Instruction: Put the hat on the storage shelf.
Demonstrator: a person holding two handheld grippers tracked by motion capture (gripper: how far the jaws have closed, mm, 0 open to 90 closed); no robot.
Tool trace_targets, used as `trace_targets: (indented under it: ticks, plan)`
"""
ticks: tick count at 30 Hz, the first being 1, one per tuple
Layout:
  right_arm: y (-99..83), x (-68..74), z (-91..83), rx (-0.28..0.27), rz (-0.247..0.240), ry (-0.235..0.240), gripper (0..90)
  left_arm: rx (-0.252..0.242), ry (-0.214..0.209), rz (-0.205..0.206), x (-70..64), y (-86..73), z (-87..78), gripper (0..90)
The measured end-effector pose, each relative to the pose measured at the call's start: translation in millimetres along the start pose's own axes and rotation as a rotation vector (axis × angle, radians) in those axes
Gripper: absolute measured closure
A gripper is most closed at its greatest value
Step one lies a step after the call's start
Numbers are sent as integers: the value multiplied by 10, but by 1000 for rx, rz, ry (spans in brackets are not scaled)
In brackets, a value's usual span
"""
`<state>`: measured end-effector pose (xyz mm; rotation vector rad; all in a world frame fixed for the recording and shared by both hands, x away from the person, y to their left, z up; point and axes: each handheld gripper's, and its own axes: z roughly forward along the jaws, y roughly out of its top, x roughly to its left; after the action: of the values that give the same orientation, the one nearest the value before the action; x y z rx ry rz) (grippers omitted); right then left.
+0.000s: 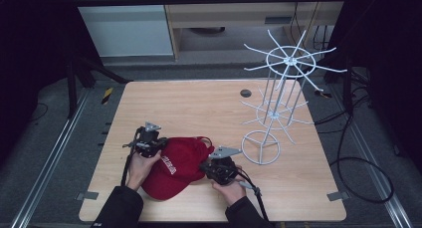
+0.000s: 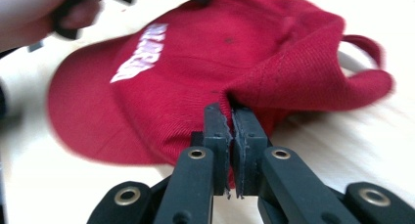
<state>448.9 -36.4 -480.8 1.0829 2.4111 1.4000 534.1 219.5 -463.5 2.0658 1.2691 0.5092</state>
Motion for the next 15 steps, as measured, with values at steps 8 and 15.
trace_targets:
  ticks: [8,15]
  plan:
    - [51,38,-64,-13,-28,-31,753,-59,-2,20,-41,18,-200,675]
    - [138,-104,-442,-91,-19,-132,650,-168,-60,59,-338,32,-627,538]
